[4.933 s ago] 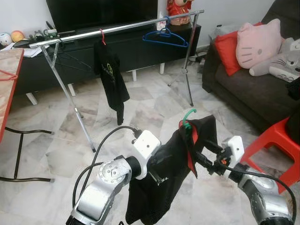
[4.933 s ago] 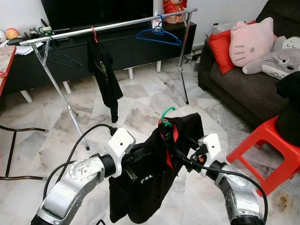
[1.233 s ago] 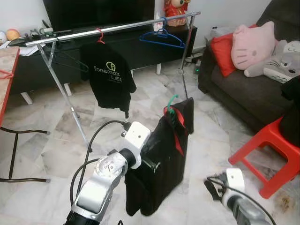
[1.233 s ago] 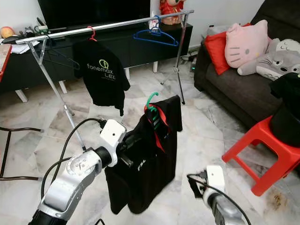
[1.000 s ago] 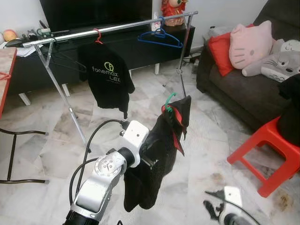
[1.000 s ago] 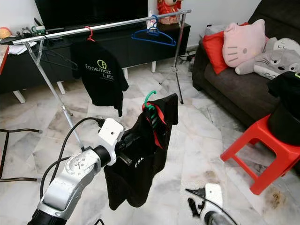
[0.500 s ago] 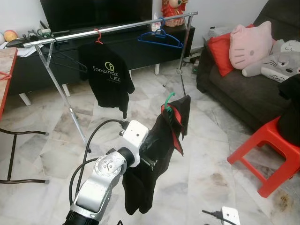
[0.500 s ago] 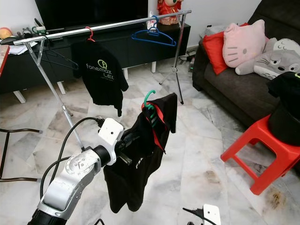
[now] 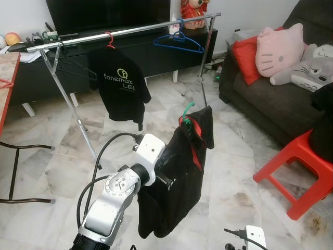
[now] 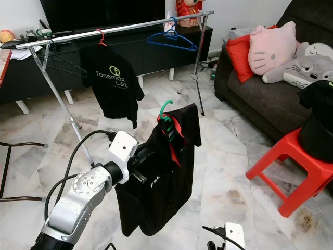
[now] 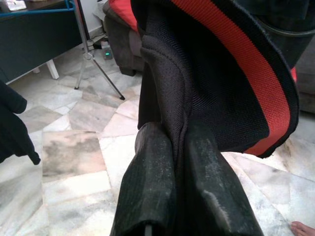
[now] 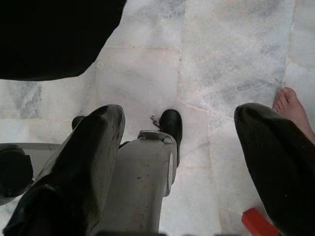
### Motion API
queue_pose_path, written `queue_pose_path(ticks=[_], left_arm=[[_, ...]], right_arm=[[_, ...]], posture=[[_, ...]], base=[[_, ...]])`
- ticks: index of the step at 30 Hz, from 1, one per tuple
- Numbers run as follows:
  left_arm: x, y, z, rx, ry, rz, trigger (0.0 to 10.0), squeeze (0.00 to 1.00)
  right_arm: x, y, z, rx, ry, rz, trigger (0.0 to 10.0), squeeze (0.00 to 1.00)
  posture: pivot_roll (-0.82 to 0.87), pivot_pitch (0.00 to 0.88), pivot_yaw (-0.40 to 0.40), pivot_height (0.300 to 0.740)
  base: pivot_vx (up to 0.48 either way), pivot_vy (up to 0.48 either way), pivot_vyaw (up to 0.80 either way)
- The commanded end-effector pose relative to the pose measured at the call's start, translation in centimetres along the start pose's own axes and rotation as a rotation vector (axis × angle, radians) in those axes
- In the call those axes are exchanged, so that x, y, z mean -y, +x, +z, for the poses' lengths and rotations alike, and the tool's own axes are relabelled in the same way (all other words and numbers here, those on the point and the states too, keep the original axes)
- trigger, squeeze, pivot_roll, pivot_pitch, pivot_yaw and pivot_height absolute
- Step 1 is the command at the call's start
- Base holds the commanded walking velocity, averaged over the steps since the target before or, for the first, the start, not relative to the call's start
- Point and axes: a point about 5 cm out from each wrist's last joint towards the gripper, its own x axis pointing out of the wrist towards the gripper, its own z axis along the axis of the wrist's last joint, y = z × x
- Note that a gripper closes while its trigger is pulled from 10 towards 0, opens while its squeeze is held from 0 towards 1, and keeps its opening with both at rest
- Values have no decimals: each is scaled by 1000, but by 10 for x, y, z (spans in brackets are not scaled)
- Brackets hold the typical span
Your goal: Hang hanger
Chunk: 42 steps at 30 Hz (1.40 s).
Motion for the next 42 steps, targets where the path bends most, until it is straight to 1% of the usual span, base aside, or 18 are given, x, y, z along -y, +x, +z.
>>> queue_pose_path(ticks=[1,11,15,16,17,18,19,20,21,22,23,25,26,28,32,35,42], left_arm=[[1,0,8,39,15,-3,10000,0],[2,0,7,36,13,-8,10000,0],[1,0,8,36,12,-9,10000,0],[2,0,8,36,12,-9,10000,0],[1,0,8,36,12,-9,10000,0],[1,0,8,35,13,-9,10000,0],[1,0,8,35,13,-9,10000,0],[1,0,7,34,13,-9,10000,0],[1,0,7,34,13,-9,10000,0],[1,-1,7,33,12,-10,10000,0],[2,-1,7,33,13,-11,10000,0],[2,-1,7,32,12,-11,10000,0],[1,-1,7,32,12,-11,10000,0],[1,-1,7,32,12,-11,10000,0],[2,-1,7,31,11,-14,10000,0],[2,-1,7,30,12,-14,10000,0],[2,-1,7,29,13,-15,10000,0]], right_arm=[[1,0,-3,1,7,-7,10000,1000],[1,-1,-4,-1,20,-1,10000,1000],[1,-1,-4,-10,-25,-9,10000,1000],[0,-1,-6,-26,-91,-10,10000,1000],[1,-1,-8,-37,-104,-19,10000,1000],[3,-1,-11,-61,-100,-50,10000,588],[5,-2,-13,-83,-102,-67,10000,0],[6,-2,-17,-115,-113,-80,10000,0],[6,-2,-17,-115,-113,-80,10000,0],[3,-2,-20,-126,-117,-53,10000,0],[-1,-2,-21,-114,-116,-11,10000,0],[-1,-2,-20,-96,-118,-15,10000,0],[0,-2,-20,-94,-90,-28,10000,0],[1,-3,-22,-101,-74,-29,10000,0],[1,-3,-27,-112,-90,-10,10000,0],[0,-3,-26,-108,-79,-16,10000,0],[-1,-2,-24,-110,-97,-14,10000,0]], posture=[[-20,0,-19,740],[-20,0,-19,740],[-18,0,-19,740],[-15,0,-18,740],[-15,0,-18,740],[-15,0,-17,740],[-15,0,-17,740],[-15,0,-16,740],[-15,0,-16,740],[-15,0,-16,740],[-15,0,-16,740],[-15,0,-16,740],[-15,0,-16,740],[-15,0,-16,740],[-15,0,-16,740],[-15,0,-16,740],[-10,0,-14,740]], base=[[0,0,0],[0,0,0],[0,0,0],[0,0,0],[0,0,0],[0,0,0],[0,0,0],[0,0,0],[0,0,0],[0,0,0],[0,0,0],[0,0,0],[0,0,0],[0,0,0],[0,0,0],[0,0,0],[0,0,0]])
